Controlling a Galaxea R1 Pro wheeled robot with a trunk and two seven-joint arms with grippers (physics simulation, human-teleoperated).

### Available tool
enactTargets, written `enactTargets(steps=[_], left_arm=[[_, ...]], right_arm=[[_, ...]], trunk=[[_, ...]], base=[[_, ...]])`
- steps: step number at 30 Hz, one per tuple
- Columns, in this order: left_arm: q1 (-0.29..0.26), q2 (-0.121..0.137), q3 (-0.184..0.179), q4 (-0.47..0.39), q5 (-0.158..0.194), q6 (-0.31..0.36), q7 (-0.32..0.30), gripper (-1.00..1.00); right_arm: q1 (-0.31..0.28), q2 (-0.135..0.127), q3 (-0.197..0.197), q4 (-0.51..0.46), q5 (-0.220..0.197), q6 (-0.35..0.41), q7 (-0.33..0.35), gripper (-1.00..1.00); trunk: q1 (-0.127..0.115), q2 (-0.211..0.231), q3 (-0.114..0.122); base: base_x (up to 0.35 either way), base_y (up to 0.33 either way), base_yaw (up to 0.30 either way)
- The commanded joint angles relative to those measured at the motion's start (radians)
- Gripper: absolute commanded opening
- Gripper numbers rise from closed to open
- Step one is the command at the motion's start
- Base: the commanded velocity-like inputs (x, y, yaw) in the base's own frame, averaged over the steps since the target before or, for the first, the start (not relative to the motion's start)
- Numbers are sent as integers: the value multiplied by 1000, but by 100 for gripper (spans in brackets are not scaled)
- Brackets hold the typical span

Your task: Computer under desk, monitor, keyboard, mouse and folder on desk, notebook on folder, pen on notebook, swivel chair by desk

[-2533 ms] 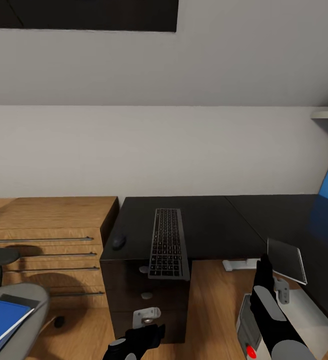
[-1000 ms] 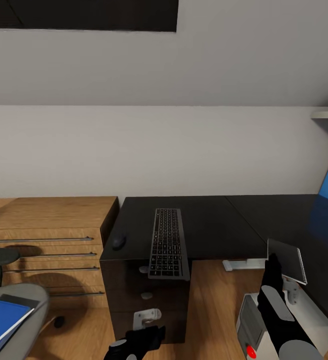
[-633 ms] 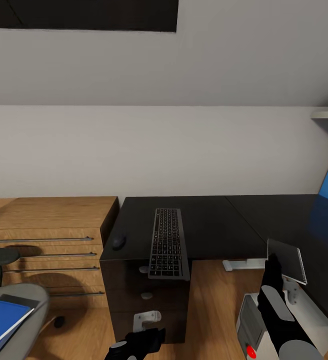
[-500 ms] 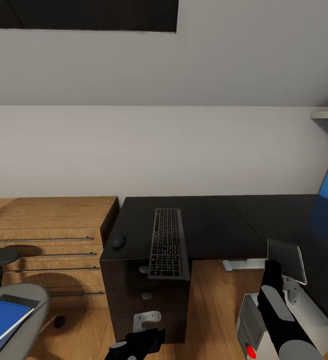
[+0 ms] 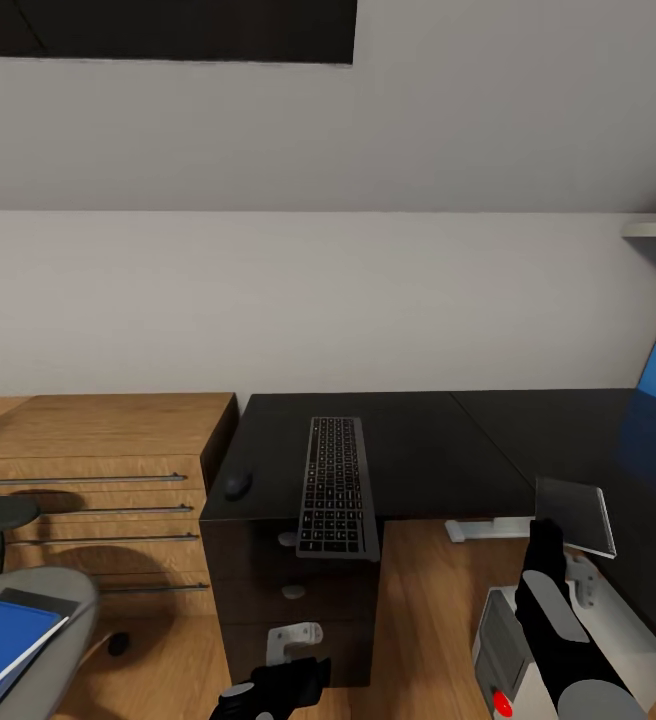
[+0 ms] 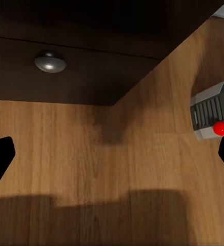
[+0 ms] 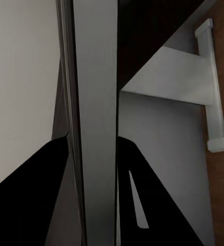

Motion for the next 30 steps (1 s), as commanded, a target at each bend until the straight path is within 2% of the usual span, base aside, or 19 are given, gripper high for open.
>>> enactTargets(steps=[1, 30], left_arm=[[-1, 0, -2, -1, 10, 1, 10, 100], [-1, 2, -2, -1, 10, 0, 11, 100]], right_arm=[[0, 0, 1, 0, -13, -4, -2, -100], [0, 4, 15, -7, -16, 7, 1, -100]], trunk=[[0, -1, -1], [0, -1, -1]], base=[[0, 0, 0], [0, 0, 0]])
